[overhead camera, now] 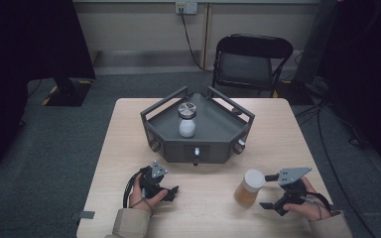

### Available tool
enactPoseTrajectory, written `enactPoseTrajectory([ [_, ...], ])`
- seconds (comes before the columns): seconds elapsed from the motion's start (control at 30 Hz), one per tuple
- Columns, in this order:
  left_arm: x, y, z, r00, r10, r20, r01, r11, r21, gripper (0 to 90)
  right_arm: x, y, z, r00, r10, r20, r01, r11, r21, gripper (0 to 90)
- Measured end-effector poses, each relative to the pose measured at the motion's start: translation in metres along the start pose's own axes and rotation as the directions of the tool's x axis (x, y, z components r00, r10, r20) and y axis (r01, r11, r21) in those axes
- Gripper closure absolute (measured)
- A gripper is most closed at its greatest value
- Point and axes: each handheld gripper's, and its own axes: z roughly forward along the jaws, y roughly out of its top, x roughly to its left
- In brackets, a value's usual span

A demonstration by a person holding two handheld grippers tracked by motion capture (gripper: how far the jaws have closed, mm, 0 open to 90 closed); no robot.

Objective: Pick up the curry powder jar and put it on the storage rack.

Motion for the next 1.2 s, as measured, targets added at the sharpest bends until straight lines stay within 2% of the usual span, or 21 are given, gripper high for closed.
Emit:
enactPoseTrajectory([
  [0.47,0.000,0.000,0.000,1.0000,0.000,0.000,0.000,1.0000,0.000,0.1,0.010,0.013,0.000,0.9999,-0.012,-0.007,0.011,0.999,-0.046,0.6],
  [0.93,0.000,0.000,0.000,1.0000,0.000,0.000,0.000,1.0000,0.000,0.1,0.014,0.016,0.005,0.9996,0.027,-0.005,-0.027,0.994,-0.101,1.5],
  [1.2,0.000,0.000,0.000,1.0000,0.000,0.000,0.000,1.0000,0.000,0.1,0.013,0.013,0.006,0.9987,0.050,-0.011,-0.051,0.987,-0.155,7.4],
])
